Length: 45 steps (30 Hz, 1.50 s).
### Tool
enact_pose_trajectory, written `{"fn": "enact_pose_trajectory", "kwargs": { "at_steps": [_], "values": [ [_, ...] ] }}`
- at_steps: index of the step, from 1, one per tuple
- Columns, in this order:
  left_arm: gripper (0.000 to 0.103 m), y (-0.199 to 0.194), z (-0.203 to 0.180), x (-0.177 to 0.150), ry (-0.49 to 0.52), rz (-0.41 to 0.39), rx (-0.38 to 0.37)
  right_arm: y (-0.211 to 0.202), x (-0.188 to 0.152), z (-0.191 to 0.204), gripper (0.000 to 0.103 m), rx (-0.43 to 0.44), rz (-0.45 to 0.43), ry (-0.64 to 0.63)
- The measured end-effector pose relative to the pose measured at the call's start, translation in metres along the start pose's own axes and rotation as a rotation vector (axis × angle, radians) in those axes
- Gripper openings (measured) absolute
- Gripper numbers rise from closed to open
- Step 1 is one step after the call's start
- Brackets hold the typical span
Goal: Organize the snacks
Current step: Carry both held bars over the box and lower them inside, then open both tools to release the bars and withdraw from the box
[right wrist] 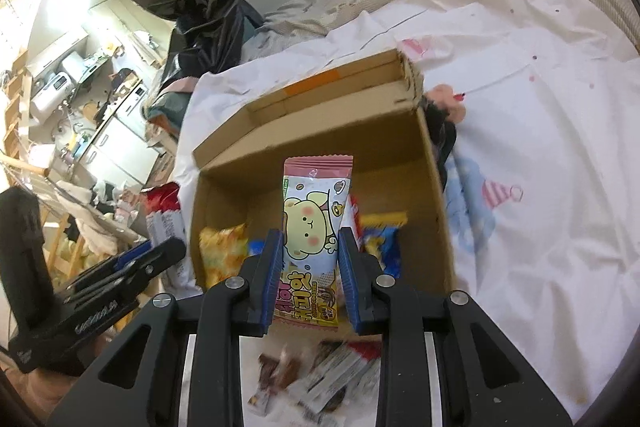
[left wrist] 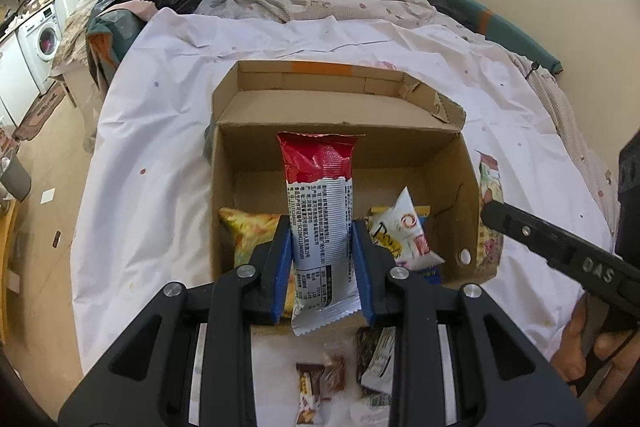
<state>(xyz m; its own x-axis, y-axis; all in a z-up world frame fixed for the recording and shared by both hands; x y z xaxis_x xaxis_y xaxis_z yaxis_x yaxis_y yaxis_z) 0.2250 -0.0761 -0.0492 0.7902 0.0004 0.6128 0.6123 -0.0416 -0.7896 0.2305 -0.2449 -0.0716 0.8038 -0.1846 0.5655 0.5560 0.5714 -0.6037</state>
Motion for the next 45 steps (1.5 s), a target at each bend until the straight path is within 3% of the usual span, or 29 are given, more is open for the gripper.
{"fn": "enact_pose_trajectory", "kwargs": {
  "at_steps": [6,13,19,39,45],
  "values": [
    [0.025,0.02,-0.012,0.009,0.03,-0.016,-0.006,0.016,0.016,-0.017,0.029,-0.062,-0.003,0.003],
    [0.025,0.044,-0.018,0.012,0.047,-0.025,-0.037,0.032,0.007,-0.021,0.029,-0.101,0.05,-0.009],
    [0.025,0.058,-0.013,0.006,0.003,0.04,-0.05,0.042,-0.002,-0.027,0.029,-0.136,0.091,-0.005],
    [0.027,0.058,-0.014,-0.001,-0.013,0.057,-0.052,0.043,-0.007,-0.044,0.03,-0.167,0.114,0.057],
    [0.049,0.052,-0.015,0.001,-0.004,0.03,-0.047,0.039,-0.003,-0.043,0.032,-0.132,0.092,0.083]
  ]
}}
Point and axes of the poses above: each gripper's, at about its wrist camera, not at the fingertips, and y roughly the way its jaws point, z to its left, x to its top, the point moved 7 cm from there along y, roughly the way its jaws point, and after that the axes turned 7 degrees about x, right-handed, at the moved point
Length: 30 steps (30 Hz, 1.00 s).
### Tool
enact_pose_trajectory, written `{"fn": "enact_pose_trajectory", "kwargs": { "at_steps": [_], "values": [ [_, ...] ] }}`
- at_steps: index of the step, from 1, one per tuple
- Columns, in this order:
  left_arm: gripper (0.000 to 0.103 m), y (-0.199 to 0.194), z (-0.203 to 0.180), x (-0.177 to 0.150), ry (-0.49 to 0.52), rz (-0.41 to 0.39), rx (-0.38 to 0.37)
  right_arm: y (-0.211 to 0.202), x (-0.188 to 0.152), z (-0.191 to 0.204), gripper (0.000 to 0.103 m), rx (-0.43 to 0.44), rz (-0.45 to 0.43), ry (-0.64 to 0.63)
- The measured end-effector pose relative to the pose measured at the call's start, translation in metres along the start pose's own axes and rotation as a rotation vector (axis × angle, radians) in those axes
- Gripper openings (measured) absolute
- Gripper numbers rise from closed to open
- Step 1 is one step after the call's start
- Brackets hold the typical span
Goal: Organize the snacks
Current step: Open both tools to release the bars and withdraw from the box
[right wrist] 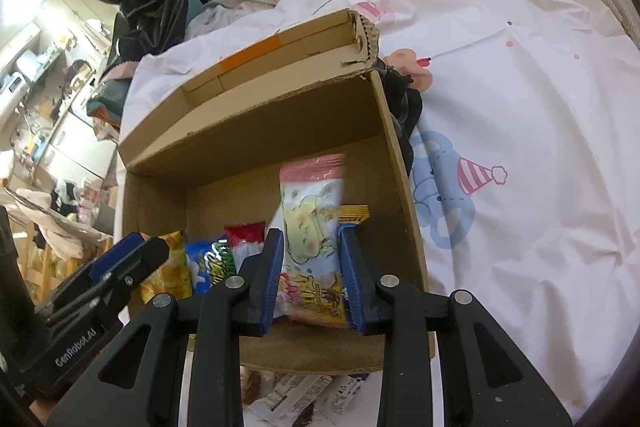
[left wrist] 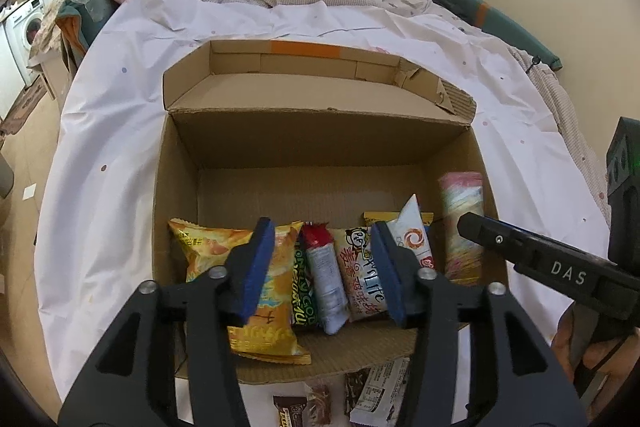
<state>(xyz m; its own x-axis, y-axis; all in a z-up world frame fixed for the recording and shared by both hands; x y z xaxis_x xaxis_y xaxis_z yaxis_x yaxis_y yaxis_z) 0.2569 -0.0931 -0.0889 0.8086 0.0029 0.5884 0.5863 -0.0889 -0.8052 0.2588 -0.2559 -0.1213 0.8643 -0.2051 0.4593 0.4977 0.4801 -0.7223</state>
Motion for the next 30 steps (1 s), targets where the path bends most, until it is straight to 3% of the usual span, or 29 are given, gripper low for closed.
{"fn": "enact_pose_trajectory", "kwargs": {
  "at_steps": [4,6,19,27,30],
  "values": [
    [0.078,-0.006,0.001,0.002,-0.015,-0.013,-0.021,-0.004,0.003,0.003,0.037,0.008,-0.019,-0.004],
    [0.084,-0.009,0.002,0.004,-0.024,-0.026,-0.025,-0.005,0.004,0.005,0.062,0.018,-0.025,0.004],
    [0.085,-0.022,0.008,0.008,-0.027,-0.089,0.003,-0.018,0.009,0.009,0.064,0.033,-0.07,0.002],
    [0.085,-0.046,0.014,0.003,-0.011,-0.122,0.008,-0.043,-0.008,0.028,0.064,0.052,-0.106,-0.042],
    [0.085,-0.059,0.019,0.0,-0.024,-0.126,-0.025,-0.051,-0.017,0.036,0.064,0.05,-0.111,-0.08]
  ]
}}
Point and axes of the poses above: each gripper's, at about its wrist camera, not at the fingertips, and y roughly the way its jaws point, z to its left, x to its top, the point moved 7 cm from there along y, roughly the way its jaws point, and after that the axes turned 7 degrees about x, right-handed, at the moved point
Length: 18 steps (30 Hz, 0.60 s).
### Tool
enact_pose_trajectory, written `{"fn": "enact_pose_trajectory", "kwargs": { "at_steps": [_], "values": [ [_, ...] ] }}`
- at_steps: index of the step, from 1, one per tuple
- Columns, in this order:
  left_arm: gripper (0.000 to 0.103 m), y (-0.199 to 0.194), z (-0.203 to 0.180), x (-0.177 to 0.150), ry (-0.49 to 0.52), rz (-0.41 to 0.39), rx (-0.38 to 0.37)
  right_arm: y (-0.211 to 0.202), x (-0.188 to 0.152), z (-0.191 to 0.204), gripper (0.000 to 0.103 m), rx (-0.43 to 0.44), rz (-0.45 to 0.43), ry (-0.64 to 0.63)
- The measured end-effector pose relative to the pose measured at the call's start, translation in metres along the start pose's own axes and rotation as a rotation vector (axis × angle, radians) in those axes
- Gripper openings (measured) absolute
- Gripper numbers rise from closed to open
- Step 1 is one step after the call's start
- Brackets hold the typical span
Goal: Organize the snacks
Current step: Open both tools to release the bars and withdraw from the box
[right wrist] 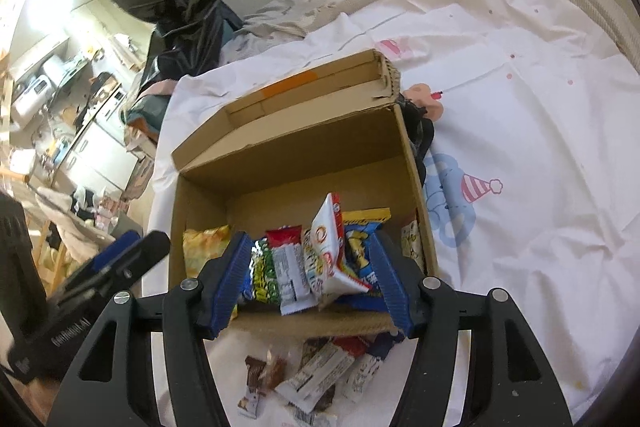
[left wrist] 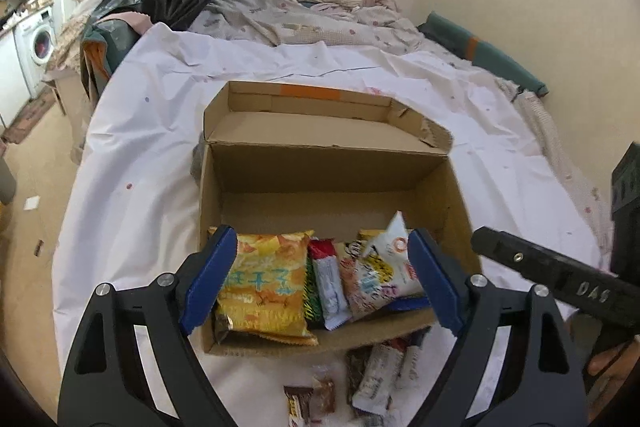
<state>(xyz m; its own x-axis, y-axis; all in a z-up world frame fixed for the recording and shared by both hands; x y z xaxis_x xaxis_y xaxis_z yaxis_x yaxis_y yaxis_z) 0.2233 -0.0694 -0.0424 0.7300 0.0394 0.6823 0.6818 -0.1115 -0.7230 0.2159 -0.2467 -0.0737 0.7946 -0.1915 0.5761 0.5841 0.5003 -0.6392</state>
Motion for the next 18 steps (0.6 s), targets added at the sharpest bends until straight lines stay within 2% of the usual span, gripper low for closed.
{"fn": "enact_pose_trajectory", "kwargs": {
  "at_steps": [3,5,6,10,12,18],
  "values": [
    [0.088,-0.013,0.009,-0.002,-0.002,-0.028,0.029,-0.006,-0.008,0.007,0.064,-0.026,0.004,-0.046],
    [0.101,-0.023,0.017,-0.005,-0.014,-0.045,0.043,-0.009,-0.015,0.009,0.064,-0.024,0.015,-0.054],
    [0.102,-0.027,0.021,-0.007,-0.023,-0.052,0.052,-0.011,-0.02,0.009,0.067,-0.025,0.02,-0.051],
    [0.103,-0.038,0.034,-0.017,-0.046,-0.045,0.071,-0.015,-0.037,0.01,0.083,-0.027,0.038,-0.037],
    [0.103,-0.042,0.04,-0.024,-0.06,-0.035,0.084,-0.016,-0.047,0.01,0.095,-0.028,0.042,-0.024],
    [0.103,-0.04,0.051,-0.056,-0.046,0.062,0.131,-0.017,-0.076,0.013,0.095,-0.043,0.088,-0.04]
  ]
}}
Point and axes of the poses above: each gripper's, at about its wrist camera, not at the fingertips, and y roughly the way its jaws point, z to its left, x to its top, the point moved 7 cm from there along y, roughly the way its jaws point, and after that the axes turned 7 degrees about x, right-handed, at the moved point
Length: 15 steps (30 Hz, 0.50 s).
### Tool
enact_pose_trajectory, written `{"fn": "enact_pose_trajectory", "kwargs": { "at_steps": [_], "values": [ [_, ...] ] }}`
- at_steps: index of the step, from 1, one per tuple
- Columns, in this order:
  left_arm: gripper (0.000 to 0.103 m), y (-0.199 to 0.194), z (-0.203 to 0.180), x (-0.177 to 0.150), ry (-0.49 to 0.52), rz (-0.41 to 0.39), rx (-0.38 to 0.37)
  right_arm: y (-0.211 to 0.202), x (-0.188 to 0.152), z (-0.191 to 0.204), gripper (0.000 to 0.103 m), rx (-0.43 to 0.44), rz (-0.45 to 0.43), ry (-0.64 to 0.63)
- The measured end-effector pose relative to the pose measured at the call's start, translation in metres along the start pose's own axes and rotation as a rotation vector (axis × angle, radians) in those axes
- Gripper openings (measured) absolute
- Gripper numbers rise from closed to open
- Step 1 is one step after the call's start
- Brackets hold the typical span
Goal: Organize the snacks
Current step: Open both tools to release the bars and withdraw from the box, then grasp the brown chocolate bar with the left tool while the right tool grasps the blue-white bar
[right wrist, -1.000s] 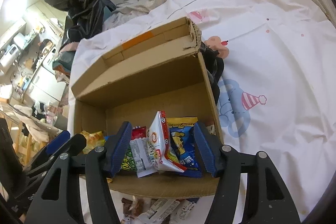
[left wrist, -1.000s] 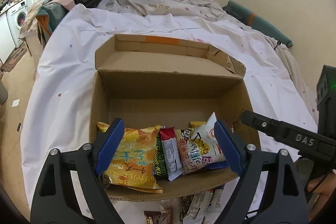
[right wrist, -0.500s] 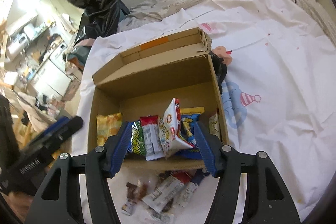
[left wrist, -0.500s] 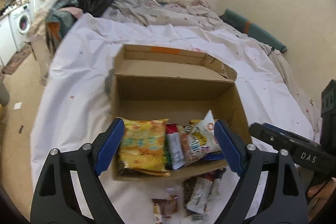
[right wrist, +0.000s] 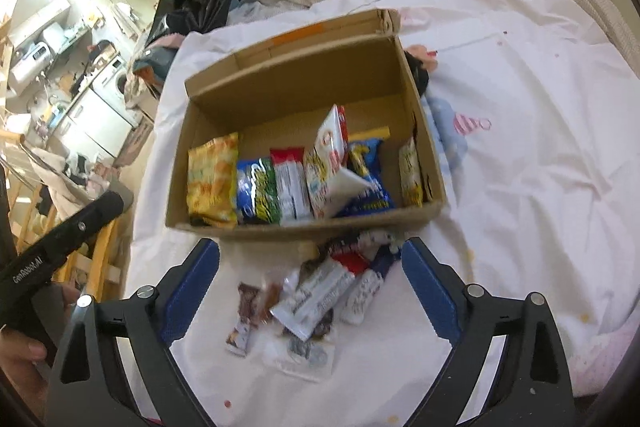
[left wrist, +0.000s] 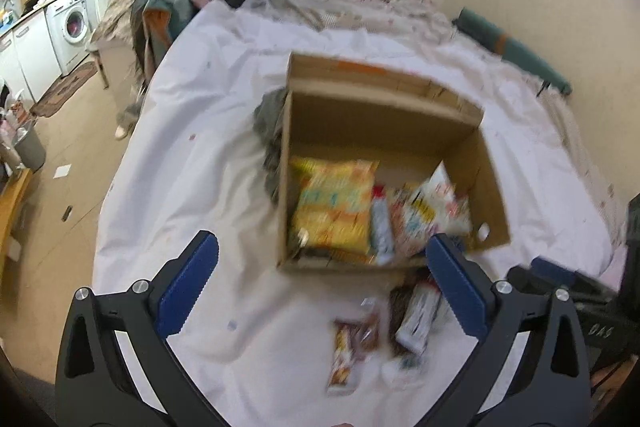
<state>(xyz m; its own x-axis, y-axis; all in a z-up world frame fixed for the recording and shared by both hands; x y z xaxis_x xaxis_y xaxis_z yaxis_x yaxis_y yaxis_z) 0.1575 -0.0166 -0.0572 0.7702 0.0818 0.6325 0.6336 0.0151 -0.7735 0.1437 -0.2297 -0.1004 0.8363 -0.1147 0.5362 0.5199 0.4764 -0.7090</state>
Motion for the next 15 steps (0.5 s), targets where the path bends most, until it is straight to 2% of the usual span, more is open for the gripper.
{"fn": "enact_pose_trajectory", "kwargs": {
  "at_steps": [5,10,15],
  "values": [
    [0.103,0.016,0.005,-0.033,-0.016,0.129,0.006,0.0,-0.017,-0.009,0.095,-0.016,0.02,0.017],
    [0.103,0.032,0.006,-0.055,-0.047,0.219,0.013,0.001,-0.02,-0.025,0.095,-0.022,0.025,0.075],
    [0.102,0.06,-0.011,-0.083,0.013,0.358,0.01,0.002,-0.019,-0.038,0.095,-0.019,0.027,0.149]
  ]
}}
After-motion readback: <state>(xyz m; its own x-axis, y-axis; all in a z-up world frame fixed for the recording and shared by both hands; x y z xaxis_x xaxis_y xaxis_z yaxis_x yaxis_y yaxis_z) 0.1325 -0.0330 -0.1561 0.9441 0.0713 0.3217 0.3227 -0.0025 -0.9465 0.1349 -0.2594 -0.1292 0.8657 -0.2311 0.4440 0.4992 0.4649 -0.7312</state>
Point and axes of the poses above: each gripper's, at about its wrist camera, not at the fingertips, and y roughly the way its jaws point, z to its left, x to its top, the point moved 7 cm from there along y, roughly the way its jaws point, and after that the axes turned 7 degrees about x, right-handed, at the moved point
